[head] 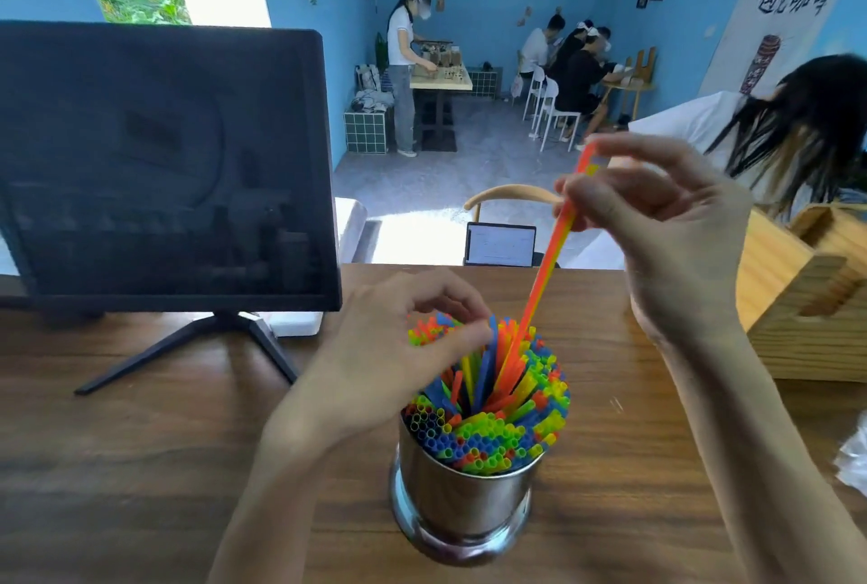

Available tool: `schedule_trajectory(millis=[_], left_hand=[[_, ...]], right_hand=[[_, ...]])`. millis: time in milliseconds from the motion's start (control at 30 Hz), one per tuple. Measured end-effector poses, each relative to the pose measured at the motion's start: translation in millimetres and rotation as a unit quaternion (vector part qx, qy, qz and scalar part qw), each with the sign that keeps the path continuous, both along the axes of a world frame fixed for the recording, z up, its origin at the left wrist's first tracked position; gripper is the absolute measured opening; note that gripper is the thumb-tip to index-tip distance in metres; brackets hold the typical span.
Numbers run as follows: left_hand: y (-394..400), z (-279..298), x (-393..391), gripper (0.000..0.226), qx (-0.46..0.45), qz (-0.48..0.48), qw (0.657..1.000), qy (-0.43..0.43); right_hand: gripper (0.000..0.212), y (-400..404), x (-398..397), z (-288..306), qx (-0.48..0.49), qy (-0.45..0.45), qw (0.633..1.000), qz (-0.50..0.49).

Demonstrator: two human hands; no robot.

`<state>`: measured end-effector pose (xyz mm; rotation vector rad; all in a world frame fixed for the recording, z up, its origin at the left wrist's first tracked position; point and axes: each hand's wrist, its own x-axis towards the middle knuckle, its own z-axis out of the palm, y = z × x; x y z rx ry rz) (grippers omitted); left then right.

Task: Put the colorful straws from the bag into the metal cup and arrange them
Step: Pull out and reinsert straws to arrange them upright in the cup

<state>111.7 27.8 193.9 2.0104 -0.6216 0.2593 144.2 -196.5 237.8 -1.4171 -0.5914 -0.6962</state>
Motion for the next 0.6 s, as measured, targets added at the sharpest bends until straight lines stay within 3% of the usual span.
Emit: schedule_trajectory(millis=[100,200,233,333,400,500,600], left_hand=[[5.3,-5.3,13.8,0.005,-0.067,0.055,0.996,0.024],[6.0,-14.7,22.3,0.011,-0.048,0.079,0.994,0.055],[5.9,-16.8,23.9,0.011,-0.036,0.079,0.995,0.058],[4.0,-18.7,25.2,0.011,-0.031,0.078,0.995,0.055],[3.2,-18.0,25.4,0.012,-0.041,0.083,0.994,0.05],[3.4,-19.2,25.7,0.01,-0.034,0.09,0.994,0.057],[4.2,-22.0,26.8,0.008,-0.029,0.092,0.993,0.064]], right_hand=[[0.021,4.6,-5.6,-21.9,-0.151,0.065,0.986,0.036],[0.015,6.2,-4.6,-44.8,-0.37,0.114,0.92,0.063],[0.017,6.2,-2.0,-49.6,-0.392,0.125,0.908,0.071],[0.019,4.3,11.3,-56.7,-0.3,0.179,0.937,0.006],[0.013,1.8,22.4,-61.5,-0.29,0.195,0.936,-0.047],[0.021,-3.9,33.2,-67.3,-0.365,0.26,0.893,0.036],[0.024,-6.6,39.1,-66.2,-0.359,0.291,0.88,0.108]])
